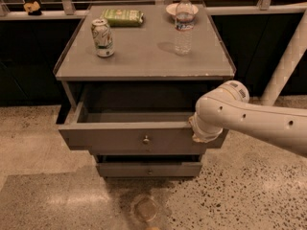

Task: Open top drawer

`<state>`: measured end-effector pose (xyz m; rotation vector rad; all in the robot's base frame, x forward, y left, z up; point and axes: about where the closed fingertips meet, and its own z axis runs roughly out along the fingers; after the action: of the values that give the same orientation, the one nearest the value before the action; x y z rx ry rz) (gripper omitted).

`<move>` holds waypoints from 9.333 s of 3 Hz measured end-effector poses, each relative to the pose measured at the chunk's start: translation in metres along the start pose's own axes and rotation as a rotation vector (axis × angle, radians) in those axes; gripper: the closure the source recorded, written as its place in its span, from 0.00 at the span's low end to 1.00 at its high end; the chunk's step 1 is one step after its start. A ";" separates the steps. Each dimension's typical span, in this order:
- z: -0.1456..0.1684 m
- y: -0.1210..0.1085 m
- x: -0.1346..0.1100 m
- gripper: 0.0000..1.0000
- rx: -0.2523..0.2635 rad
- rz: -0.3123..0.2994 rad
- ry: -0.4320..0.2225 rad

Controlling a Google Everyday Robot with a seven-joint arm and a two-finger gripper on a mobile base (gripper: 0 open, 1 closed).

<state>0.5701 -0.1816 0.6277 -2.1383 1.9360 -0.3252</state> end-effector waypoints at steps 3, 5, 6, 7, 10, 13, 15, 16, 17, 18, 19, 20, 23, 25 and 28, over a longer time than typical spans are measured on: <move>-0.003 0.008 0.000 1.00 -0.007 -0.001 -0.005; -0.006 0.024 0.003 1.00 -0.003 -0.012 -0.025; -0.009 0.028 0.002 1.00 0.002 -0.019 -0.033; -0.010 0.028 0.002 1.00 0.002 -0.019 -0.034; -0.012 0.039 0.002 1.00 -0.004 -0.020 -0.034; -0.015 0.043 0.001 1.00 -0.024 -0.020 -0.036; -0.017 0.053 0.001 1.00 -0.074 -0.023 -0.046; -0.019 0.054 0.000 1.00 -0.076 -0.025 -0.046; -0.025 0.058 -0.001 1.00 -0.085 -0.031 -0.050; -0.026 0.057 -0.001 1.00 -0.085 -0.031 -0.050; -0.030 0.071 -0.002 1.00 -0.104 -0.024 -0.057; -0.030 0.071 -0.002 1.00 -0.104 -0.024 -0.057; -0.029 0.086 -0.001 1.00 -0.179 -0.041 -0.063; -0.032 0.092 -0.001 1.00 -0.200 -0.040 -0.069; -0.036 0.103 -0.002 1.00 -0.238 -0.043 -0.082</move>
Offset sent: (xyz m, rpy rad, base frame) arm -0.3486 -0.0683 -0.1407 0.1285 0.1980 0.0817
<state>0.4617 -0.1902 0.6287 -2.3015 1.9708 -0.0132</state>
